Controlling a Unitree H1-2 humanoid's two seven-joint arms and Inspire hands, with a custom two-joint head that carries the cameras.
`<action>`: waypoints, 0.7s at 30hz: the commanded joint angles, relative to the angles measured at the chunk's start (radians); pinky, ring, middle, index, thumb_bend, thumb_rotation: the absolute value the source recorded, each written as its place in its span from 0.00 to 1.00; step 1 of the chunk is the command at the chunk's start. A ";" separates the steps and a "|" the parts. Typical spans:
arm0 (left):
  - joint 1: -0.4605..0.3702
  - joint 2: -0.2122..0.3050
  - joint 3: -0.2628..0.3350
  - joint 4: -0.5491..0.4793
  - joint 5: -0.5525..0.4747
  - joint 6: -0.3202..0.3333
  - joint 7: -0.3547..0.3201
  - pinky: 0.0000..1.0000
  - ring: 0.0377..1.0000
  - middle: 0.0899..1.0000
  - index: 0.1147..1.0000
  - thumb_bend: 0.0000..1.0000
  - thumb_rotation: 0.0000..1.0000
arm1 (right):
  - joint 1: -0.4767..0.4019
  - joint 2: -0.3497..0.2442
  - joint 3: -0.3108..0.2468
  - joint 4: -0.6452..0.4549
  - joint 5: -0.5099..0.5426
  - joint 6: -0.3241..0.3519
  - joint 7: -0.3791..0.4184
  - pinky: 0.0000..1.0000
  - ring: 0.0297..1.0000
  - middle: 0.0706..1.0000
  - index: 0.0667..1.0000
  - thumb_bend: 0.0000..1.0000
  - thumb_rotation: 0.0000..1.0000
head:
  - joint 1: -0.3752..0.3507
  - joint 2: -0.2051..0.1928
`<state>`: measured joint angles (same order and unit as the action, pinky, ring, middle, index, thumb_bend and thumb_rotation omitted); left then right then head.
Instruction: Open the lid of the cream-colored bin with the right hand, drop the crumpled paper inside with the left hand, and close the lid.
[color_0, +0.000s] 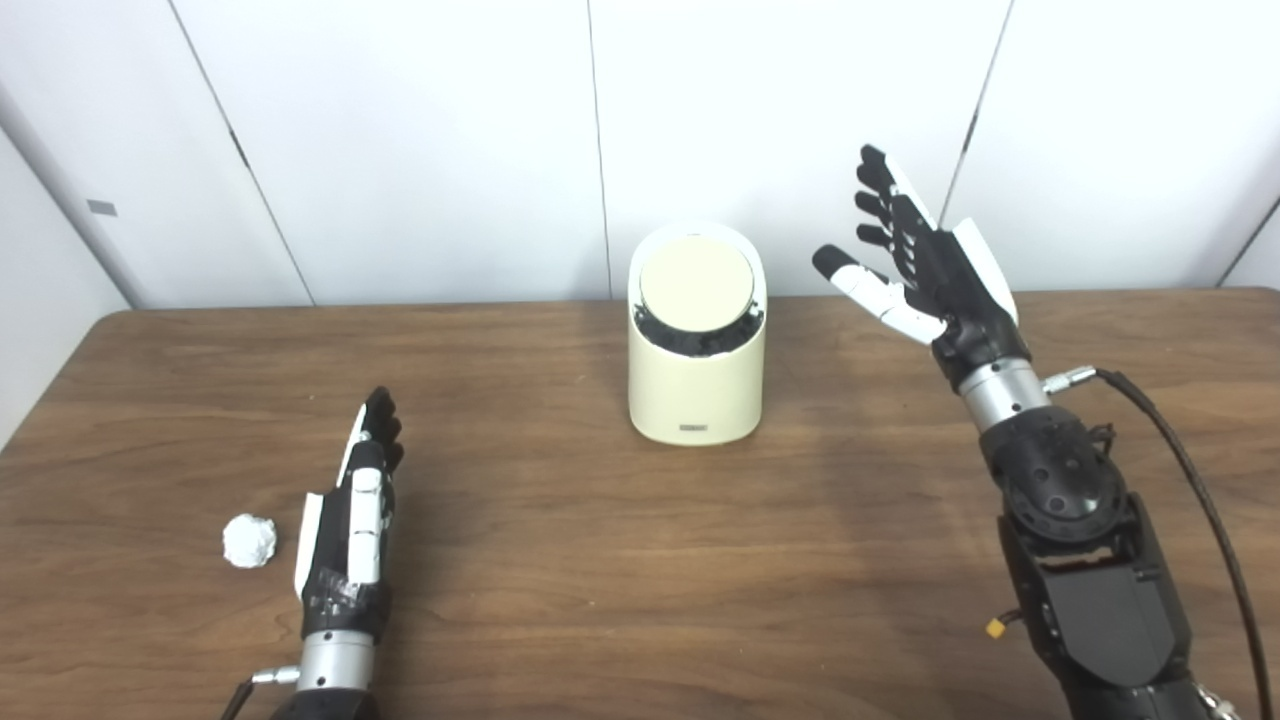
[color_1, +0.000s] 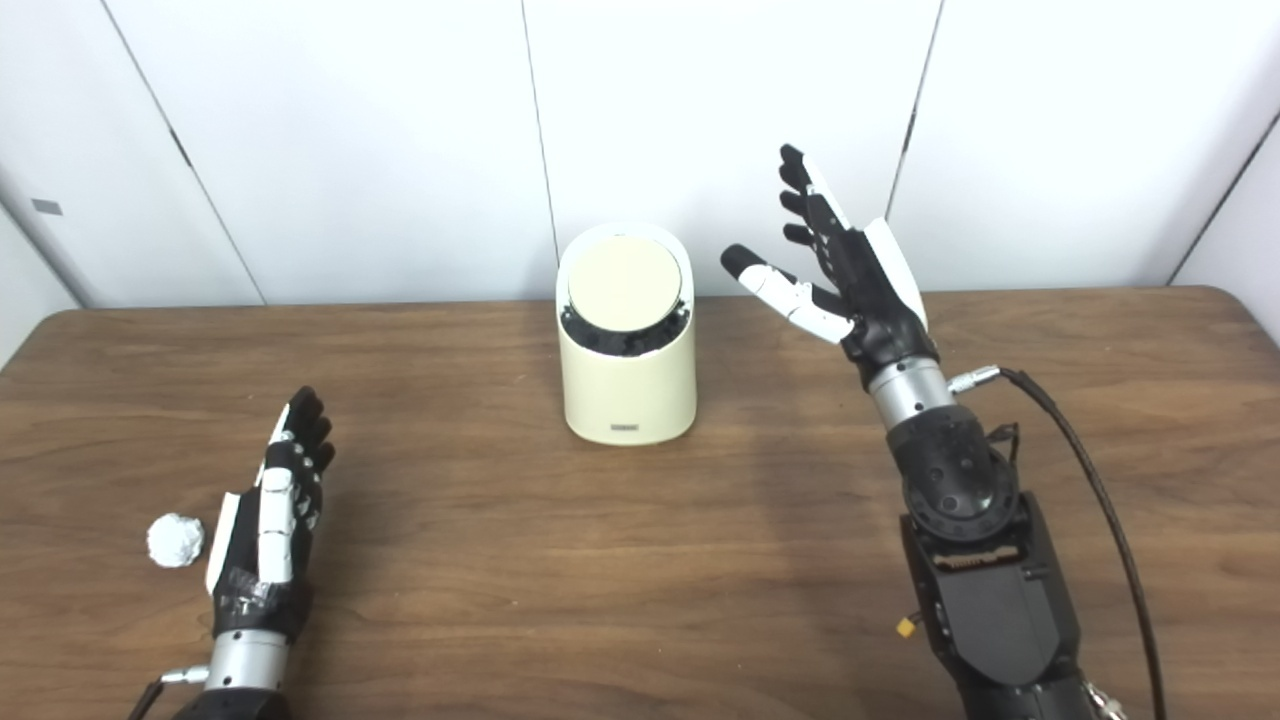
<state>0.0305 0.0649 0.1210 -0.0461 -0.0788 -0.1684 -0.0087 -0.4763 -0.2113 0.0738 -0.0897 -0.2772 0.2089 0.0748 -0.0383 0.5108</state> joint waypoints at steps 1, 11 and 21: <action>0.030 -0.025 -0.016 0.023 -0.012 -0.007 -0.002 1.00 1.00 1.00 1.00 0.50 1.00 | -0.078 -0.001 0.005 -0.024 -0.022 -0.009 -0.006 0.91 0.94 0.96 0.96 0.57 0.66 | -0.001 0.000; 0.030 -0.026 -0.015 0.023 -0.012 -0.007 -0.003 1.00 1.00 1.00 1.00 0.50 1.00 | -0.079 0.000 0.004 -0.024 -0.027 -0.007 -0.004 0.91 0.94 0.95 0.96 0.57 0.66 | -0.001 0.000; 0.030 -0.026 -0.015 0.023 -0.012 -0.007 -0.003 1.00 1.00 1.00 1.00 0.50 1.00 | -0.079 0.000 0.004 -0.024 -0.027 -0.007 -0.004 0.91 0.94 0.95 0.96 0.57 0.66 | -0.001 0.000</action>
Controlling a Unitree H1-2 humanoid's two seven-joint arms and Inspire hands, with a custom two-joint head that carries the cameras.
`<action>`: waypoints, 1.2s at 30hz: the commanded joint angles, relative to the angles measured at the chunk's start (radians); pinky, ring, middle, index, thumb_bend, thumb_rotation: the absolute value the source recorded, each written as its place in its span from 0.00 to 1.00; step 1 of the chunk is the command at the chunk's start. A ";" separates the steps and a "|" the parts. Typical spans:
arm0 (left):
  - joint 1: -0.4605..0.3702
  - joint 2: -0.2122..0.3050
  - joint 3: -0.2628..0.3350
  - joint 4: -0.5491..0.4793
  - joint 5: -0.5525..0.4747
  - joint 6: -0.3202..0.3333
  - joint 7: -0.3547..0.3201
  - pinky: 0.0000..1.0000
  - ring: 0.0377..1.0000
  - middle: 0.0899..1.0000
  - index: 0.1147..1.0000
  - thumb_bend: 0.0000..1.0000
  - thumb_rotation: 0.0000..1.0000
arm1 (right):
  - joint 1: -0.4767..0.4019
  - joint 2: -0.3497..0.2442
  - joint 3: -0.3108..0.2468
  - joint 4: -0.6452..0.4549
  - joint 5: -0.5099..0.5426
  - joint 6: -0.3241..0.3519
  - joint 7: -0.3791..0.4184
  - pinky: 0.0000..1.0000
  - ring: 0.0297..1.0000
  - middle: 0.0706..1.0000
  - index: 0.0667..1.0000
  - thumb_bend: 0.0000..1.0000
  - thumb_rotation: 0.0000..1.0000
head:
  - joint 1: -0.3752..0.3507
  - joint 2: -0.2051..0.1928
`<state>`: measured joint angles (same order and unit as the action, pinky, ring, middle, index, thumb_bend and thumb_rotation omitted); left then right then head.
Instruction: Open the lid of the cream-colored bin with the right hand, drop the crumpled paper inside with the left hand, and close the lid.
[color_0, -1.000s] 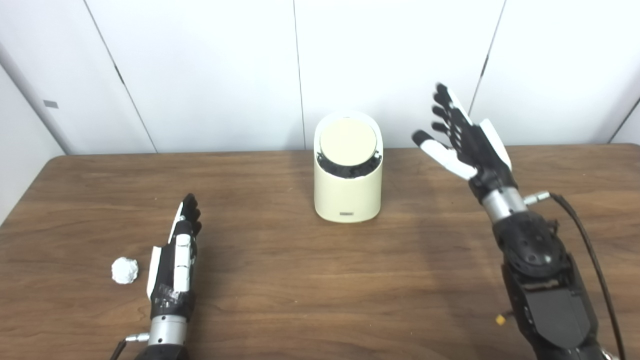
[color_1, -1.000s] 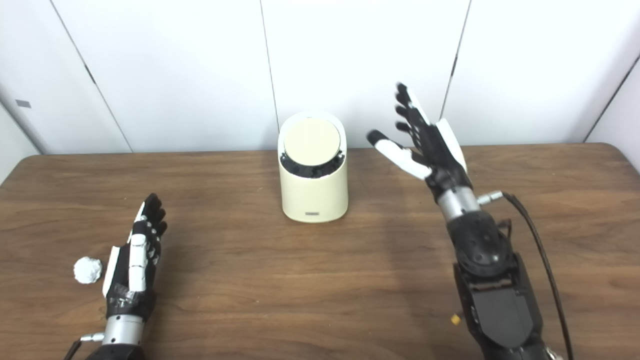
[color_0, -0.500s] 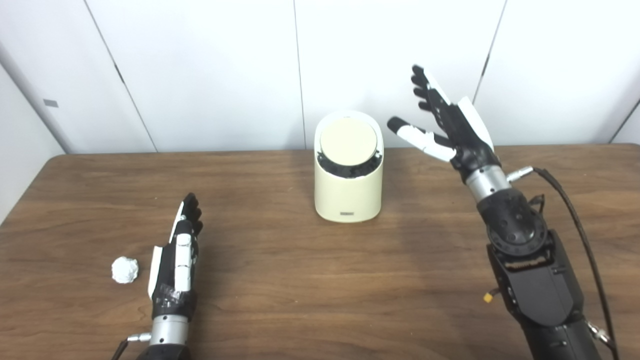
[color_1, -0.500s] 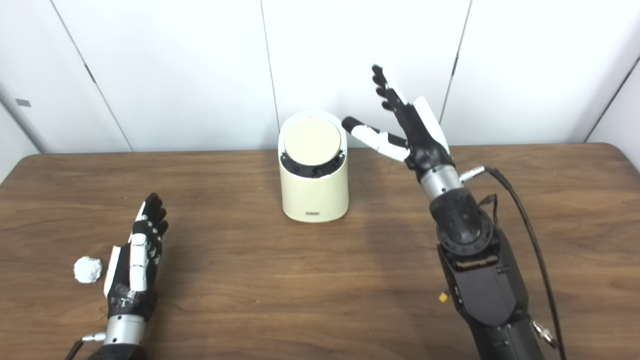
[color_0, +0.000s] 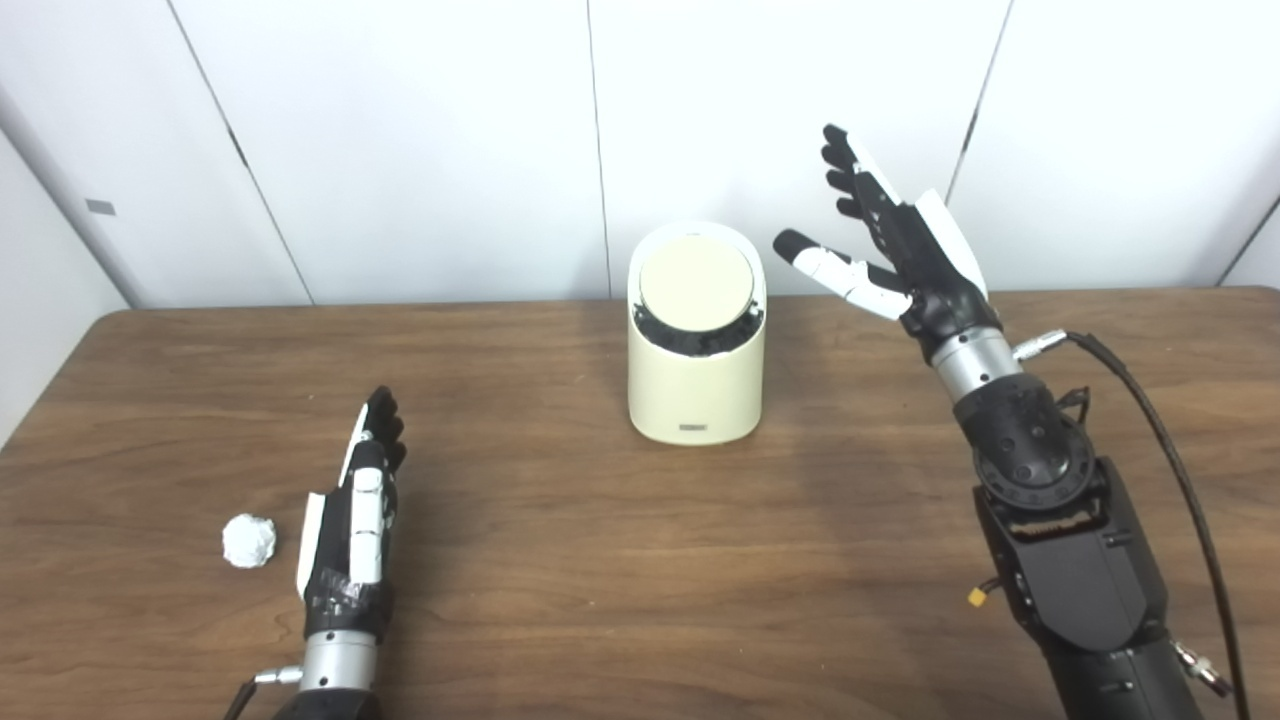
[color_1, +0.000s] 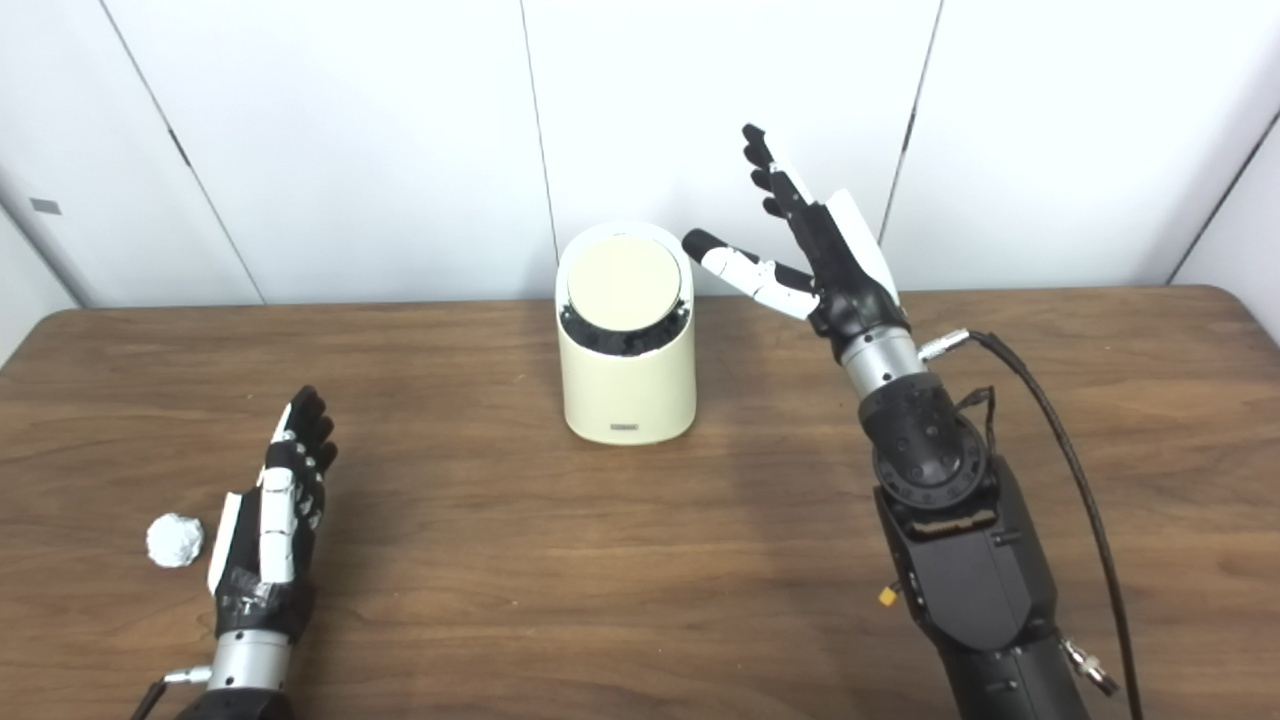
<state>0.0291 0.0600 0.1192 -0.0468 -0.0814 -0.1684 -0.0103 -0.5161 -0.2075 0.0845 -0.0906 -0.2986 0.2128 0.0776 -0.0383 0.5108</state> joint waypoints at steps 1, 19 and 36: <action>0.032 -0.021 -0.013 0.024 -0.009 -0.007 -0.002 1.00 1.00 1.00 1.00 0.50 1.00 | -0.039 -0.003 -0.007 -0.023 -0.006 -0.011 -0.007 0.91 0.94 0.95 0.96 0.57 0.66 | -0.001 0.000; 0.032 -0.021 -0.013 0.024 -0.009 -0.007 -0.002 1.00 1.00 1.00 1.00 0.50 1.00 | -0.039 -0.003 -0.007 -0.023 -0.006 -0.011 -0.007 0.91 0.94 0.95 0.96 0.57 0.66 | -0.001 0.000; 0.029 -0.047 -0.027 0.025 0.018 -0.007 0.015 1.00 1.00 1.00 1.00 0.52 1.00 | -0.204 -0.009 0.054 0.094 -0.041 0.013 0.038 0.85 0.93 0.96 0.97 0.69 0.60 | 0.010 0.042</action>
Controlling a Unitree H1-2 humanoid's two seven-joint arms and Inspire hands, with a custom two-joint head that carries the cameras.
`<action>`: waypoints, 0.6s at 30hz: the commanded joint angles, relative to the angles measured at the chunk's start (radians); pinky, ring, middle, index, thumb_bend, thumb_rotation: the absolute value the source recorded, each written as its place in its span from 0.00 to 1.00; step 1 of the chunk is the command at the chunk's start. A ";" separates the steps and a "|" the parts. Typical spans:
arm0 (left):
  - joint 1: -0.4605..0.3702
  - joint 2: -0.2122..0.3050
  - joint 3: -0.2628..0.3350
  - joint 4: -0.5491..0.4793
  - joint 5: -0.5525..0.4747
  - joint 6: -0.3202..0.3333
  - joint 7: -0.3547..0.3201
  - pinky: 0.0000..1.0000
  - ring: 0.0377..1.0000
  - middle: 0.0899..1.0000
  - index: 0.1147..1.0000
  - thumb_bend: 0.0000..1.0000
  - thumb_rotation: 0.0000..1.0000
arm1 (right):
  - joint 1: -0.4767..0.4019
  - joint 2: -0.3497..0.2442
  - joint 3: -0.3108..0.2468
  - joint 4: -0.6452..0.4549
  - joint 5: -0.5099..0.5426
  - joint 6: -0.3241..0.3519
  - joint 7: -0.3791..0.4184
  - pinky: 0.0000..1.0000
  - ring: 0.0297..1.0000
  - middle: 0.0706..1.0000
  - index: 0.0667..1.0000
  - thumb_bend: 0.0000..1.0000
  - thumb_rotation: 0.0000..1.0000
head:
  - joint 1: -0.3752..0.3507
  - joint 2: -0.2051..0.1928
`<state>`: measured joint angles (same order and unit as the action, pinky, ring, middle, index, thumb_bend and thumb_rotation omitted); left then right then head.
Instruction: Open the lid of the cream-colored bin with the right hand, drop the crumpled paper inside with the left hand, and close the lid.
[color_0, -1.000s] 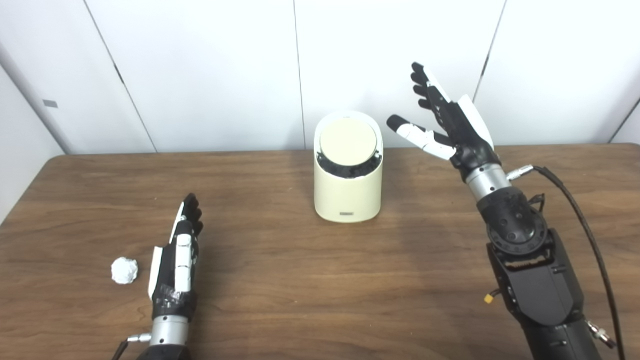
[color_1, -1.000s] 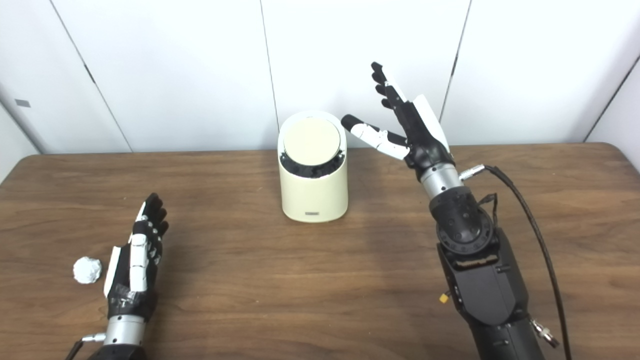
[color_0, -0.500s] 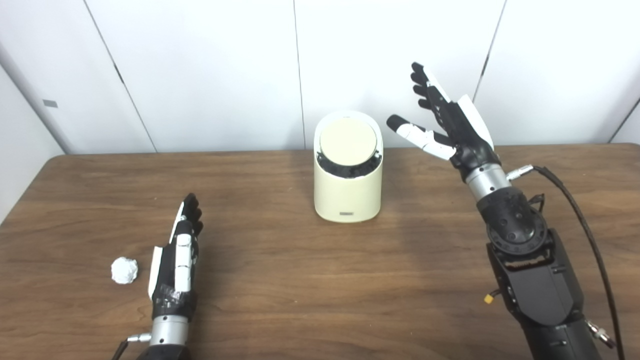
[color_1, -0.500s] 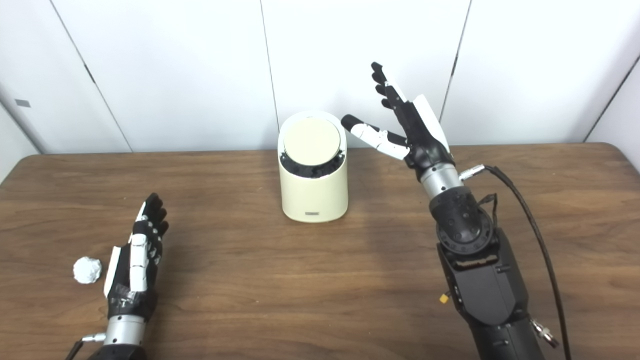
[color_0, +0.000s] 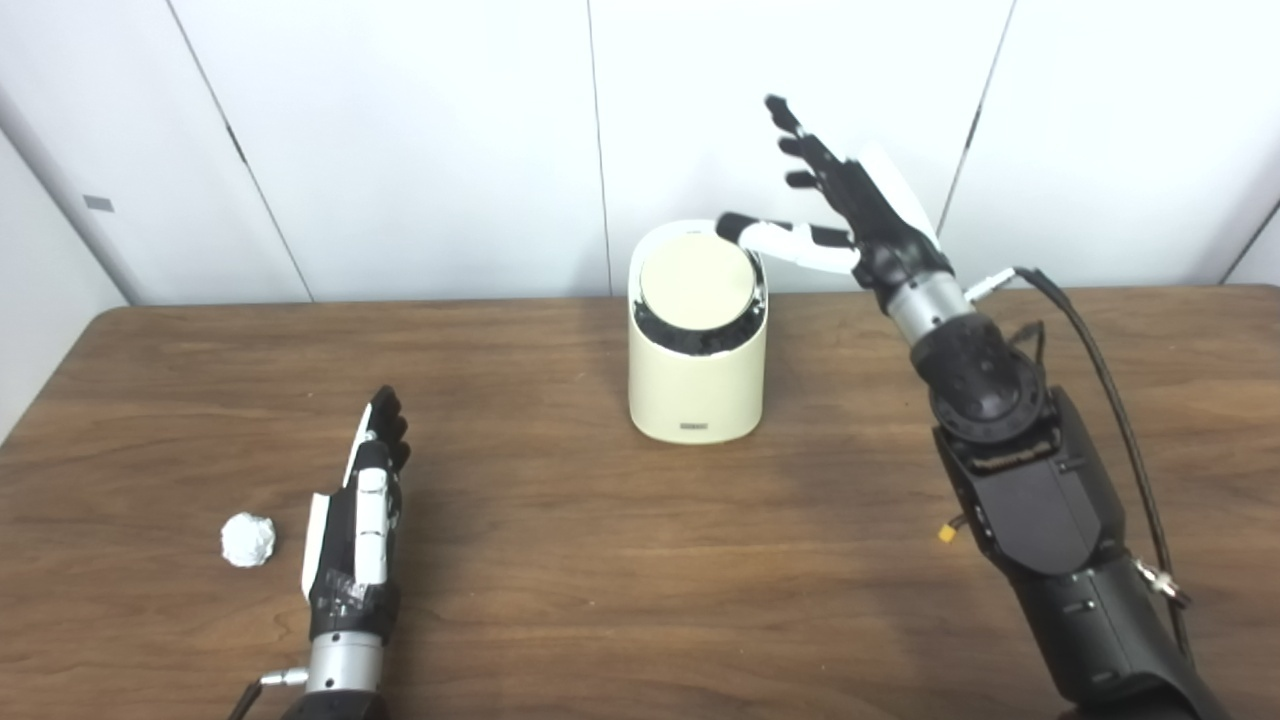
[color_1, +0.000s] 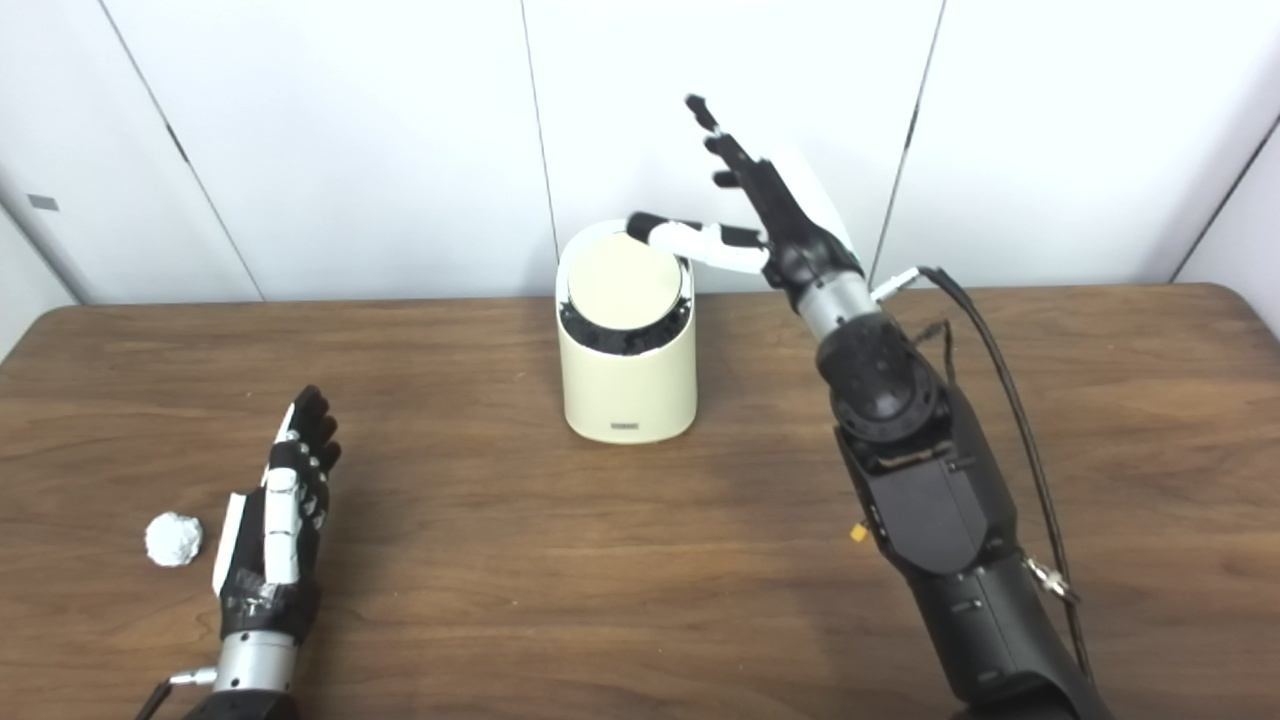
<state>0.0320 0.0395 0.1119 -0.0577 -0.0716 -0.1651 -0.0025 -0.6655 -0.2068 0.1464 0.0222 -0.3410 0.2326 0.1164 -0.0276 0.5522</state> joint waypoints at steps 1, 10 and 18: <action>0.025 -0.027 -0.019 0.037 0.012 -0.011 0.010 1.00 1.00 1.00 1.00 0.52 1.00 | -0.058 -0.010 -0.008 -0.016 0.001 -0.009 0.002 0.85 0.93 0.96 0.97 0.68 0.59 | -0.001 0.004; 0.022 -0.027 -0.019 0.045 0.011 -0.020 0.000 1.00 1.00 1.00 1.00 0.54 1.00 | -0.071 -0.005 -0.012 0.001 0.024 -0.020 0.012 0.88 0.95 0.97 0.98 0.69 0.57 | 0.007 0.004; 0.025 -0.029 -0.018 0.035 0.013 -0.015 0.001 1.00 1.00 1.00 1.00 0.52 1.00 | -0.070 -0.011 -0.004 0.002 0.005 -0.024 0.013 0.86 0.93 0.95 0.97 0.69 0.60 | 0.007 0.008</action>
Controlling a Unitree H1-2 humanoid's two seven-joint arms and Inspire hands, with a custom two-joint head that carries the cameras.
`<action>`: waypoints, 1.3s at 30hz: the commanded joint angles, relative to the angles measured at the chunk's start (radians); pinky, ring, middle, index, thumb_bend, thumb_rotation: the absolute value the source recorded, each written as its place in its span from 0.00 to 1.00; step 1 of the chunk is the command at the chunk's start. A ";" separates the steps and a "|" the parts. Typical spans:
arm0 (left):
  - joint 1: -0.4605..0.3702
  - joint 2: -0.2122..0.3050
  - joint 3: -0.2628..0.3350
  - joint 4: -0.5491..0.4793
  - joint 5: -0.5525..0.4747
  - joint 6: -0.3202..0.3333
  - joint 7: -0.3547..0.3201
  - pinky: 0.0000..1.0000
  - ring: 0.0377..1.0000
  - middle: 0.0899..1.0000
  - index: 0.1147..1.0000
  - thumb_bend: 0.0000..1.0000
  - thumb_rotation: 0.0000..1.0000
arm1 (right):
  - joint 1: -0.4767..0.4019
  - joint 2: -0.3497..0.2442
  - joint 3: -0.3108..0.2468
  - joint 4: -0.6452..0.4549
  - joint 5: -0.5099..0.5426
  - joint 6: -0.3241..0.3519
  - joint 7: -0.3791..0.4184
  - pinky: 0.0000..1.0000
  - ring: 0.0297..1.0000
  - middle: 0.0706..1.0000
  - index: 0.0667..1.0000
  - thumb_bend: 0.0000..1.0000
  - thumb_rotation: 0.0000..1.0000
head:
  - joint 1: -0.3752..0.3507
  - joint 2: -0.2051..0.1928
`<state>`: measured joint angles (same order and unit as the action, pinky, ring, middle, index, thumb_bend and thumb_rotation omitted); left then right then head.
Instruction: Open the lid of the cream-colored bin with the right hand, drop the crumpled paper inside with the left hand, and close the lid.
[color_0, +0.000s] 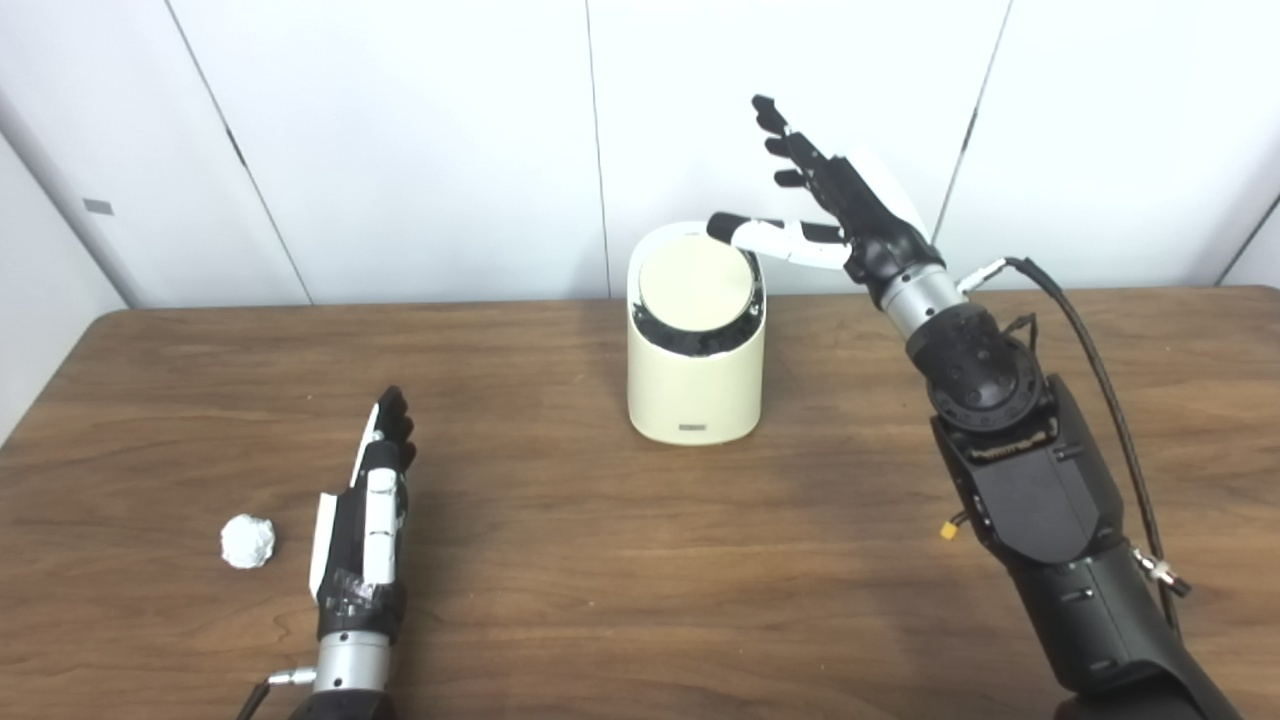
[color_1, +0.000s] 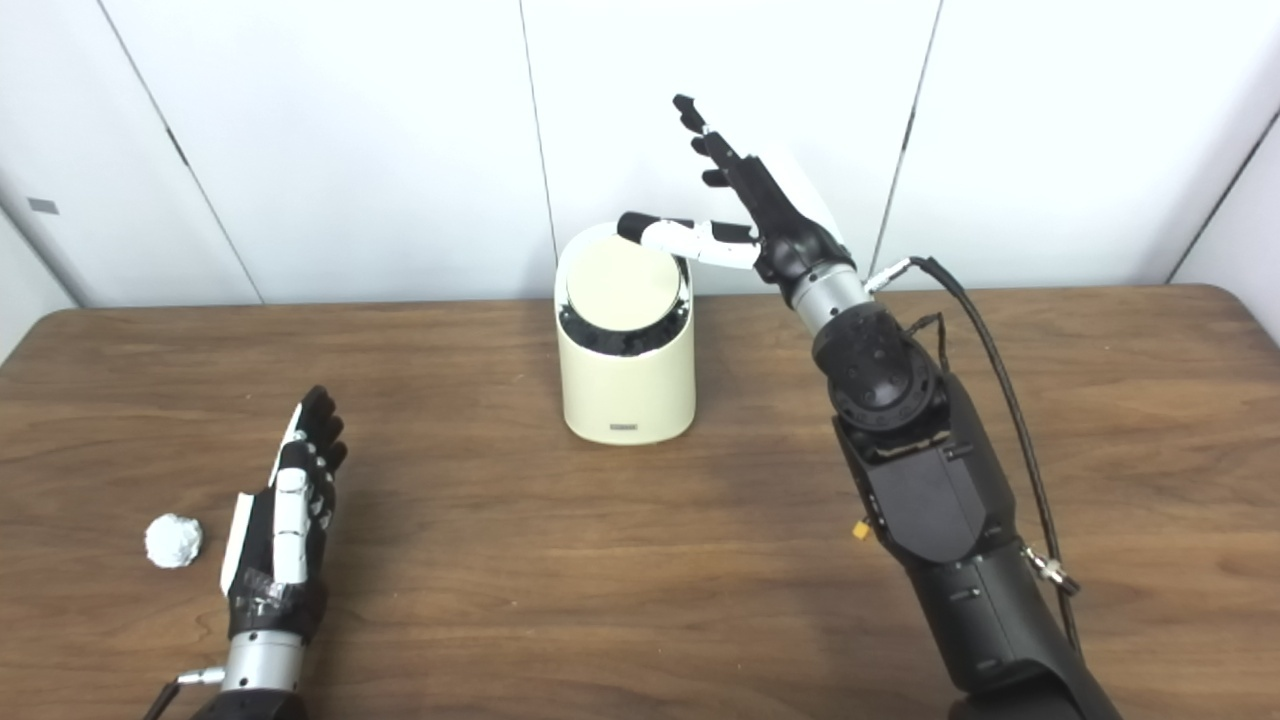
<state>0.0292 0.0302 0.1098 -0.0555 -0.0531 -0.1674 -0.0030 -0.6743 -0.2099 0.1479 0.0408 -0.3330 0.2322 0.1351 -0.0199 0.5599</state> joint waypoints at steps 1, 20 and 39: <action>0.028 -0.020 -0.016 0.033 -0.005 -0.013 0.002 1.00 1.00 1.00 1.00 0.52 1.00 | -0.061 -0.008 -0.005 -0.016 -0.003 -0.024 -0.005 0.86 0.93 0.95 0.97 0.69 0.60 | -0.001 0.001; 0.028 -0.018 -0.013 0.031 -0.007 -0.013 0.002 1.00 1.00 1.00 1.00 0.53 1.00 | -0.068 -0.011 -0.005 0.024 -0.006 -0.016 0.006 0.86 0.93 0.95 0.96 0.71 0.61 | -0.010 0.008; 0.031 -0.024 -0.016 0.019 -0.006 -0.003 0.003 1.00 1.00 0.99 1.00 0.54 0.99 | -0.102 -0.015 0.039 0.128 -0.046 -0.021 0.018 0.88 0.95 0.96 0.95 0.74 0.55 | -0.012 0.015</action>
<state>0.0309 0.0255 0.1089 -0.0607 -0.0522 -0.1658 -0.0027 -0.7138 -0.2171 0.1832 0.1805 -0.3661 0.2308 0.1580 -0.0307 0.5737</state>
